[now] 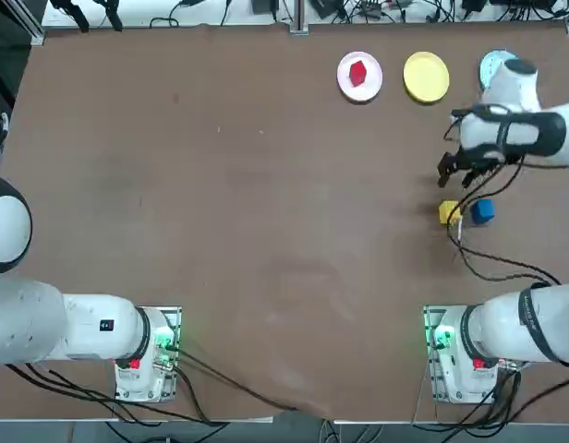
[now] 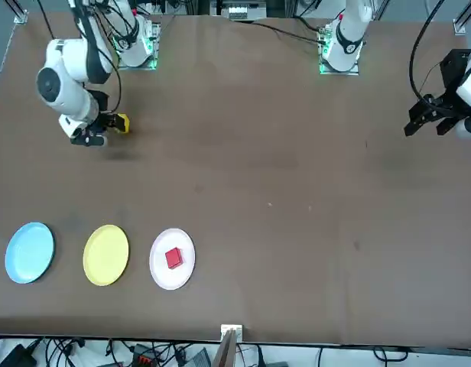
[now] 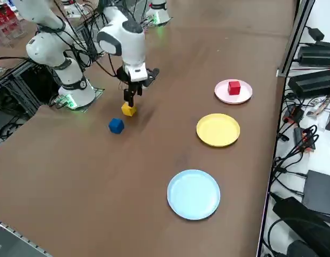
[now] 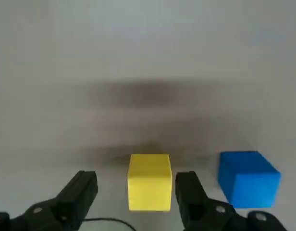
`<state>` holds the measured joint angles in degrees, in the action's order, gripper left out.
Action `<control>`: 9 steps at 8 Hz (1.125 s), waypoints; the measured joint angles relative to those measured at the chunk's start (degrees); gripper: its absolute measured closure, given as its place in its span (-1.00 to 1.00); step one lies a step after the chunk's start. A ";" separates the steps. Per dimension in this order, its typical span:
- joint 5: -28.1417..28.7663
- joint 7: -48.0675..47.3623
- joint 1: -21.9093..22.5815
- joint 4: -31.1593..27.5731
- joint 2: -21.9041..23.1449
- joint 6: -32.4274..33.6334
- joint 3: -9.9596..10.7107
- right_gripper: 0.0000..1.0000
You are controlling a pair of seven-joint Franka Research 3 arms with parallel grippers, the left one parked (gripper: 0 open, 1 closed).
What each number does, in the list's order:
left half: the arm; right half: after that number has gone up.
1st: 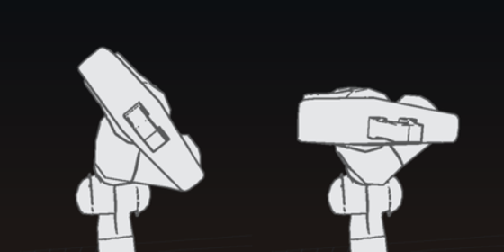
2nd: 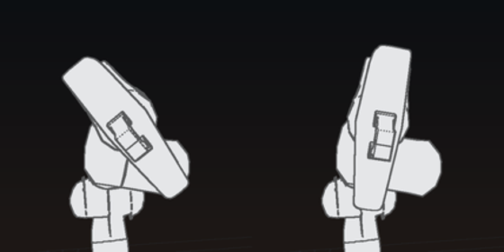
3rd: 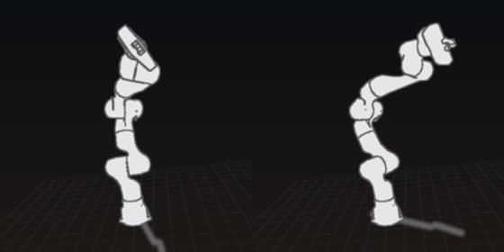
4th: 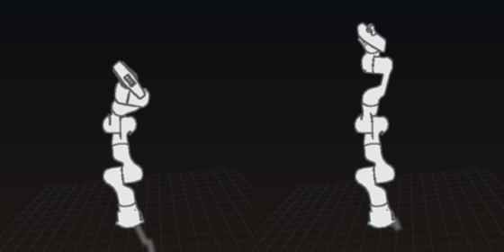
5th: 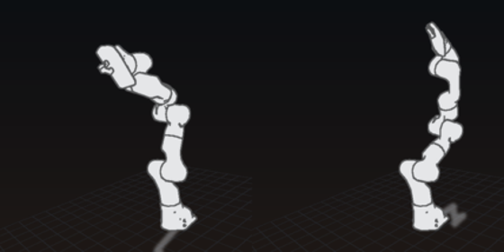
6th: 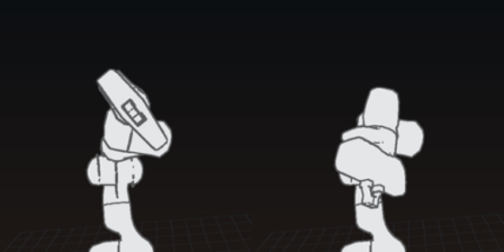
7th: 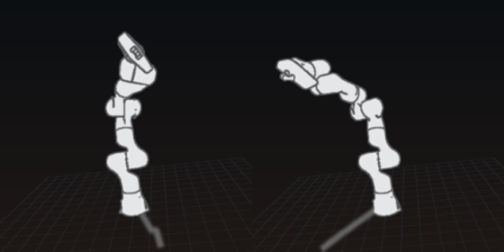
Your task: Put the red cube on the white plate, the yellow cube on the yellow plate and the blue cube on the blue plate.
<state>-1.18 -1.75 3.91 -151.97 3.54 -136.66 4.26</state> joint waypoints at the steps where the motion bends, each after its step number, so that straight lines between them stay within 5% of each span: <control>1: 0.00 0.00 -0.02 -2.24 0.15 -1.76 0.00 -0.98; 9: 0.00 0.00 -1.97 -8.20 0.35 -11.14 0.00 -0.99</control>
<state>-1.18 -1.75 1.93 -160.17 3.88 -147.80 4.26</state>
